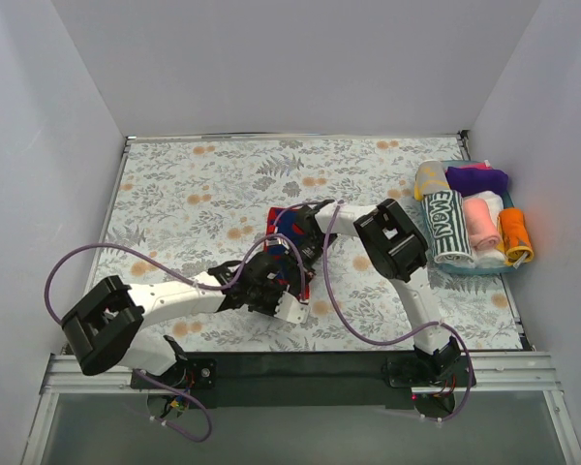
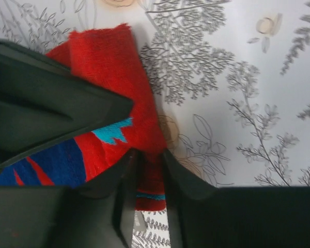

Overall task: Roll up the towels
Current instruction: Roll the towel

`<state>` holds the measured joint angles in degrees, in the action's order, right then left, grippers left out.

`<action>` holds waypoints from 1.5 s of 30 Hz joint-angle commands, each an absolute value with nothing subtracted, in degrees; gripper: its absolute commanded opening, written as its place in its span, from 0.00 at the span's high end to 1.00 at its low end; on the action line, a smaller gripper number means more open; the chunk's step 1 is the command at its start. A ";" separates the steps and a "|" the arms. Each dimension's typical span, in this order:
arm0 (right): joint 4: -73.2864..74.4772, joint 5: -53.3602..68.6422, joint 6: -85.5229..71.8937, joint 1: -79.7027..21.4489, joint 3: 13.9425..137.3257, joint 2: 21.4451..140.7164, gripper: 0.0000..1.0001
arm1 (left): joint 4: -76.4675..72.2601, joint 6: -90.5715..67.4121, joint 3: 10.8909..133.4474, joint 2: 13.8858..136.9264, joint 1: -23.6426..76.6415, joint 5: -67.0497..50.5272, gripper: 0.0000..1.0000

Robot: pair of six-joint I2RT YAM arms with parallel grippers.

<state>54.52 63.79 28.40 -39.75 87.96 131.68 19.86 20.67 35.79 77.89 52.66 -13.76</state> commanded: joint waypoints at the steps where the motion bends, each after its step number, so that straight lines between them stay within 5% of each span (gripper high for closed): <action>1: 57.39 65.13 28.57 -39.20 89.82 129.91 0.93 | 20.99 20.13 37.09 80.77 53.00 -9.32 0.82; 6: 58.36 61.80 26.99 -36.13 90.44 126.04 0.73 | 31.45 16.98 40.51 81.74 52.30 -17.48 0.99; 17: 53.19 44.22 21.53 -21.72 95.38 107.80 0.63 | 46.84 16.61 52.37 90.25 41.58 -36.01 1.00; 24: 43.87 40.17 25.65 -23.02 78.17 88.44 0.26 | 58.26 22.83 67.75 106.94 32.18 -47.18 1.00; 30: 38.77 27.00 29.18 -37.68 66.10 79.55 0.39 | 71.53 32.51 80.50 122.68 26.64 -55.54 1.00; 41: 20.32 4.67 34.35 -60.19 61.53 88.14 0.29 | 77.34 34.90 88.07 133.59 24.26 -55.90 0.98; 45: 15.39 2.73 36.12 -62.93 61.35 93.50 0.32 | 76.90 34.80 87.80 133.77 23.73 -56.07 0.96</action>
<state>22.44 7.40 33.30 -61.41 61.84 91.35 81.82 31.90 87.61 132.49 24.10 -60.77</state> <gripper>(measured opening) 0.696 0.041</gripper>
